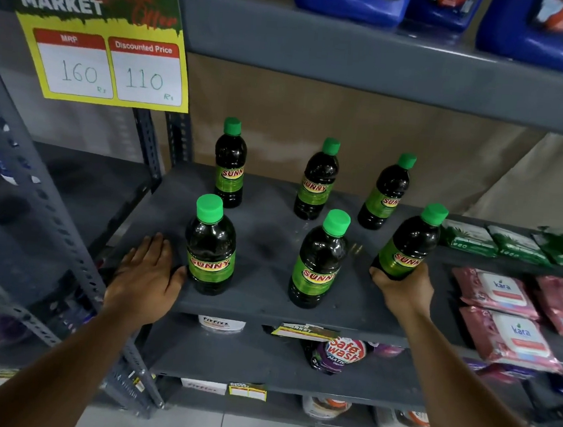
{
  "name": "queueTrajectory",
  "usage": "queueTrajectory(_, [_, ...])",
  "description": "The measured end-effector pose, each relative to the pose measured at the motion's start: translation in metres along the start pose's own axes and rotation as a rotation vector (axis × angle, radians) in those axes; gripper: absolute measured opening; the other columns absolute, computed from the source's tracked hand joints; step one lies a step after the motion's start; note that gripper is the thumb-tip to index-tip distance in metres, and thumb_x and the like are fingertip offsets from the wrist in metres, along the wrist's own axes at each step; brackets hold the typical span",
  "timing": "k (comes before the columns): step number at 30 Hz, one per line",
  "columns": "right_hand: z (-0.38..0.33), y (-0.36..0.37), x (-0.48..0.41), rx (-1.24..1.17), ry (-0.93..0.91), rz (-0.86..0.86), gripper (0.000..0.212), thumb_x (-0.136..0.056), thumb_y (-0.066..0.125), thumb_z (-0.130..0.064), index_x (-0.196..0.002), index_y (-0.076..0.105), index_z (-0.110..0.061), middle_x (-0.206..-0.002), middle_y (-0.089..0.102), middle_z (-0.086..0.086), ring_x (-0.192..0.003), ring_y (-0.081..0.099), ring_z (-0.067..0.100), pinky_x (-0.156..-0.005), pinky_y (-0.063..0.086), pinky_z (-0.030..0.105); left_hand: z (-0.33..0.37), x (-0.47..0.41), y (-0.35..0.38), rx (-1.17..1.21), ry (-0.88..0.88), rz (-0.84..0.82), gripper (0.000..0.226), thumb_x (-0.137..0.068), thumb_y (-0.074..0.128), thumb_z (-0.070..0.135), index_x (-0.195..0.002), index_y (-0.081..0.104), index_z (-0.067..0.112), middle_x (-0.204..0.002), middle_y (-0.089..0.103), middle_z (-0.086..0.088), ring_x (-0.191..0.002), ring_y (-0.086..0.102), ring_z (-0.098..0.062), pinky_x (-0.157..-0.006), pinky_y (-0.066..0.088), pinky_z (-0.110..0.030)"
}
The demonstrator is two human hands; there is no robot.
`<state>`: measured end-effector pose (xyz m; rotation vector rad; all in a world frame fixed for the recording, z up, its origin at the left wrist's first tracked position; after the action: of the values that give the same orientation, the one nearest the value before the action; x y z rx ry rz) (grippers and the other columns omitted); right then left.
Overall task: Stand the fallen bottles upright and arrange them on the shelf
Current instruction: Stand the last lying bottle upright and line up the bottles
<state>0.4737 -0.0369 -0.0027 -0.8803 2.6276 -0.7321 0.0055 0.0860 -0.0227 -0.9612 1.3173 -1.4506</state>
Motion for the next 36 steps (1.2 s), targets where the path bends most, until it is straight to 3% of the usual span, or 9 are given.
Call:
queueTrajectory(6, [0.004, -0.011, 0.024, 0.015, -0.042, -0.041, 0.067, -0.06, 0.087, -0.035, -0.114, 0.05, -0.021, -0.097, 0.059, -0.005, -0.083, 0.057, 0.015, -0.073, 0.041, 0.028, 0.003, 0.004, -0.005, 0.006, -0.001, 0.007, 0.077, -0.091, 0.016, 0.052, -0.147, 0.026, 0.0, -0.157, 0.026, -0.021, -0.145, 0.021, -0.035, -0.117, 0.021, -0.05])
queueTrajectory(15, [0.008, -0.024, 0.052, -0.003, -0.027, -0.077, 0.062, -0.059, 0.086, -0.035, -0.108, 0.049, -0.026, -0.089, 0.058, -0.018, -0.078, 0.054, -0.006, -0.058, 0.037, 0.012, 0.002, 0.002, -0.003, 0.012, 0.003, 0.008, 0.082, -0.087, 0.019, 0.054, -0.141, 0.036, -0.006, -0.149, 0.037, -0.028, -0.138, 0.034, -0.044, -0.111, 0.03, -0.056])
queueTrajectory(21, [0.008, -0.025, 0.056, -0.017, -0.024, -0.084, 0.06, -0.06, 0.086, -0.033, -0.107, 0.049, -0.028, -0.089, 0.059, -0.017, -0.078, 0.054, -0.005, -0.059, 0.037, 0.012, 0.006, 0.005, -0.007, 0.023, -0.004, 0.004, 0.079, -0.089, 0.018, 0.051, -0.146, 0.029, -0.004, -0.155, 0.028, -0.025, -0.143, 0.025, -0.04, -0.116, 0.023, -0.052])
queueTrajectory(26, [0.009, -0.024, 0.055, -0.005, -0.045, -0.075, 0.059, -0.059, 0.086, -0.036, -0.106, 0.051, -0.027, -0.09, 0.062, -0.016, -0.08, 0.056, -0.004, -0.06, 0.039, 0.015, 0.007, 0.005, -0.007, 0.017, 0.005, 0.019, 0.067, -0.098, 0.03, 0.043, -0.149, 0.023, 0.0, -0.159, 0.021, -0.021, -0.147, 0.017, -0.034, -0.119, 0.017, -0.047])
queueTrajectory(31, [0.013, -0.022, 0.053, 0.007, -0.05, -0.082, 0.063, -0.059, 0.086, -0.036, -0.11, 0.049, -0.027, -0.093, 0.062, -0.012, -0.084, 0.06, 0.006, -0.069, 0.045, 0.026, 0.006, 0.004, -0.006, 0.005, 0.011, 0.024, 0.067, -0.098, 0.03, 0.044, -0.148, 0.024, 0.001, -0.159, 0.022, -0.02, -0.147, 0.019, -0.034, -0.119, 0.017, -0.047])
queueTrajectory(36, [0.012, -0.023, 0.052, 0.021, -0.05, -0.099, 0.066, -0.06, 0.086, -0.036, -0.113, 0.048, -0.026, -0.095, 0.062, -0.01, -0.089, 0.063, 0.015, -0.071, 0.045, 0.028, 0.002, 0.001, -0.001, 0.009, 0.005, 0.03, 0.069, -0.097, 0.028, 0.047, -0.149, 0.023, 0.001, -0.159, 0.021, -0.019, -0.147, 0.017, -0.033, -0.12, 0.017, -0.046])
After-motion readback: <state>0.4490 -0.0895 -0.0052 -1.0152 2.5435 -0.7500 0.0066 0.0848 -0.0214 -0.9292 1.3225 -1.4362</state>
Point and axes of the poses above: each hand's wrist, its own x-axis away from the middle knuckle, its own y-axis out of the palm, z = x × y, the point moved 6 cm from there along -x, towards the middle knuckle
